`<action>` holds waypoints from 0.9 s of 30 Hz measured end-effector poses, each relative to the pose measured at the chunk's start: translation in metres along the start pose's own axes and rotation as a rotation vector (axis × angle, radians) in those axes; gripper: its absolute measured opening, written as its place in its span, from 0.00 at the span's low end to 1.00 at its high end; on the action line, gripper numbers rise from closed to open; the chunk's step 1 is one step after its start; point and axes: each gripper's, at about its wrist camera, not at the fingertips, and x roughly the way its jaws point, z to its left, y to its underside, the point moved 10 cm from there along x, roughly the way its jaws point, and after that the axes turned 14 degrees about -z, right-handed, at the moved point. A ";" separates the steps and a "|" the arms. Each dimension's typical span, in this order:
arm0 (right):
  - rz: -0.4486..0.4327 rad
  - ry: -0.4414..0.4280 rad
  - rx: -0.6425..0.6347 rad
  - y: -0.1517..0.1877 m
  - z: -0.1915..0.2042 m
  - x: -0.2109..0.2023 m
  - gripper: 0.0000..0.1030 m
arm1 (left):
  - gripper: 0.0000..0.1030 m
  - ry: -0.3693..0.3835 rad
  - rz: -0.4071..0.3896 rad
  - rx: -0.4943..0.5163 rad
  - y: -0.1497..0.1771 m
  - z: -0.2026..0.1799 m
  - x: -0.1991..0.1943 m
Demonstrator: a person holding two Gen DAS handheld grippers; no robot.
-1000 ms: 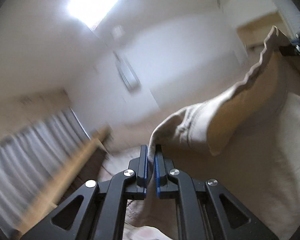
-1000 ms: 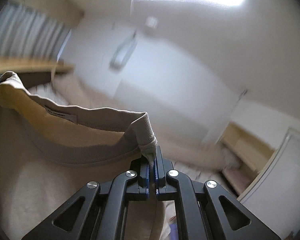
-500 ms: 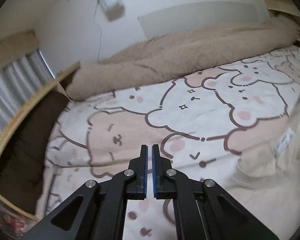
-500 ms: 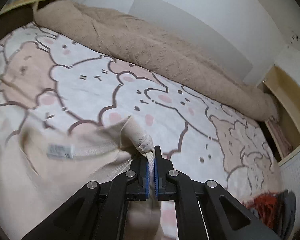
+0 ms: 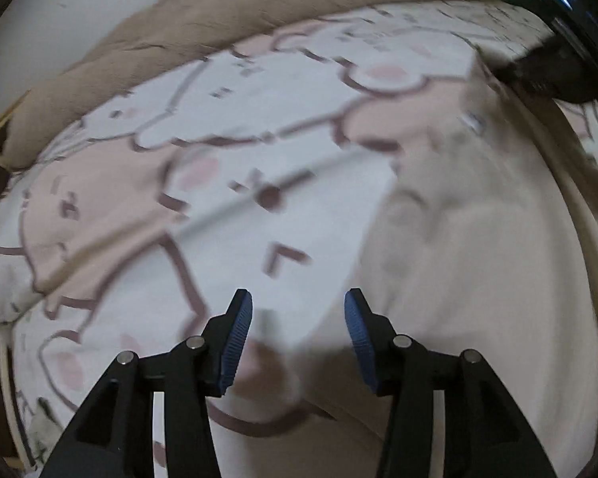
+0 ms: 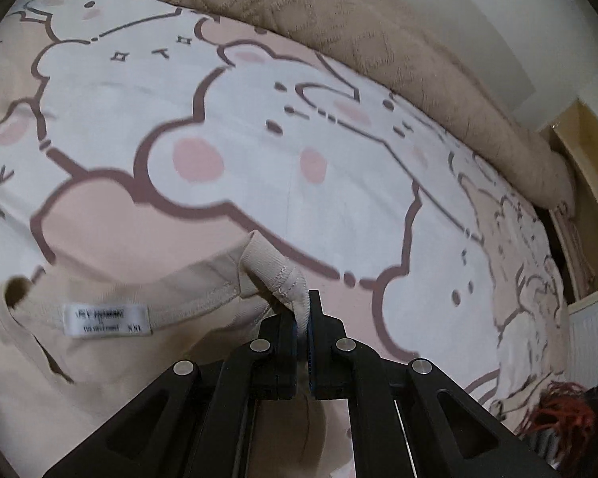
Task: Fold clothes
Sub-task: 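Lay the t-shirt flat on the bed with both tools and release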
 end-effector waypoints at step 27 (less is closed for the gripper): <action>0.034 -0.081 0.074 0.032 -0.006 0.000 0.04 | 0.07 0.206 0.063 -0.226 -0.001 -0.022 -0.010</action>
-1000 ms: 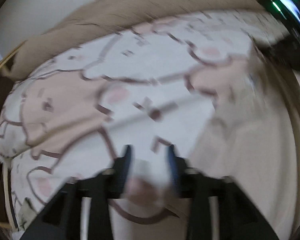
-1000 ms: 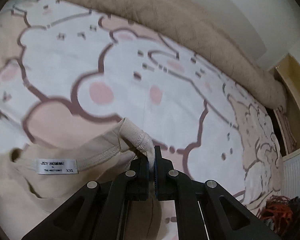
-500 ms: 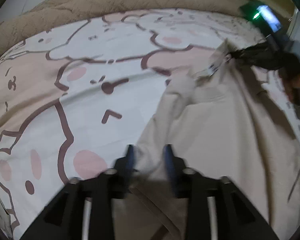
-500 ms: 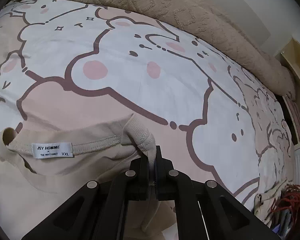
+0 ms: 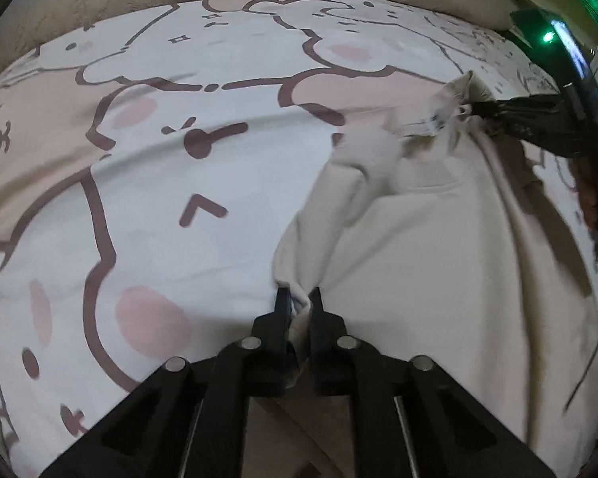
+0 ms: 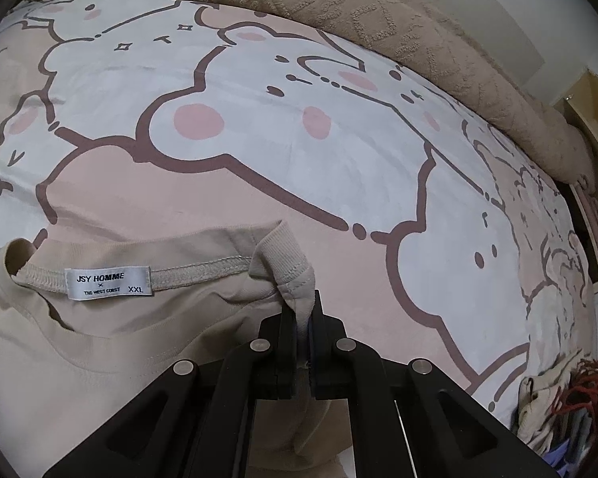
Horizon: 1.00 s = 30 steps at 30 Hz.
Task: Fold clothes
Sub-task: 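Lay the t-shirt flat on the bed with both tools and release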
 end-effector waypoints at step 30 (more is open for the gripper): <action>-0.001 -0.162 0.177 -0.060 0.026 -0.007 0.46 | 0.72 -0.343 -0.201 -0.049 -0.069 0.088 -0.078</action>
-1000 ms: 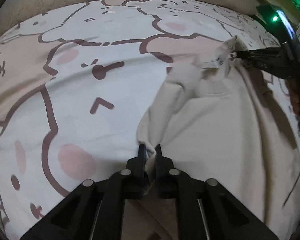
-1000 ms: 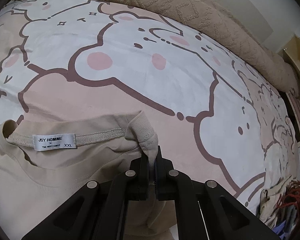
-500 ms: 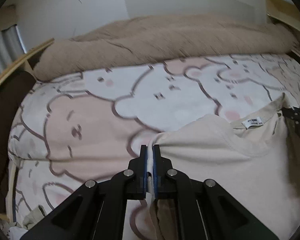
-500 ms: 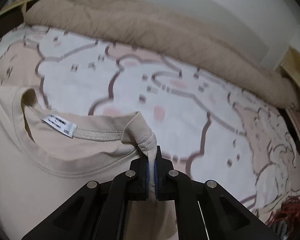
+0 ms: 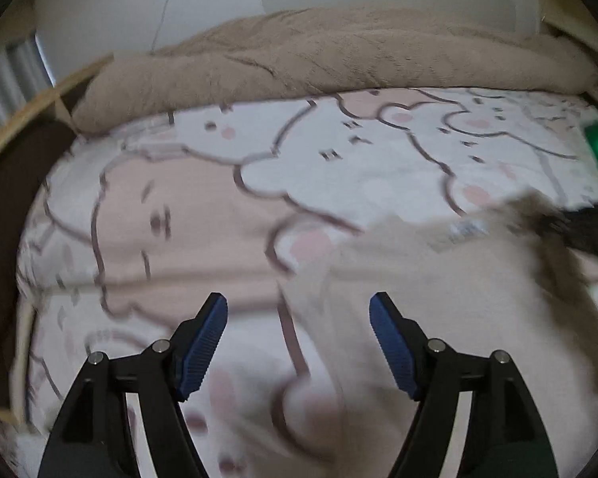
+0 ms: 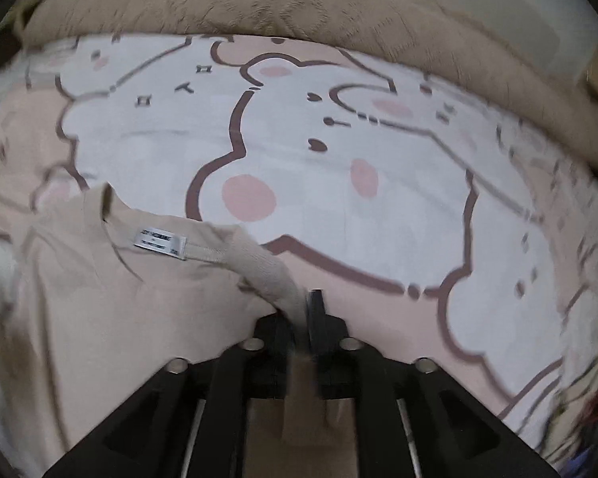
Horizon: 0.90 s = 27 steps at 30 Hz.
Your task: Fold clothes
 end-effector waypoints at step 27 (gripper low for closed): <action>-0.329 -0.211 0.278 0.192 -0.095 -0.375 0.89 | 0.56 0.234 0.064 -0.201 0.321 -0.127 -0.331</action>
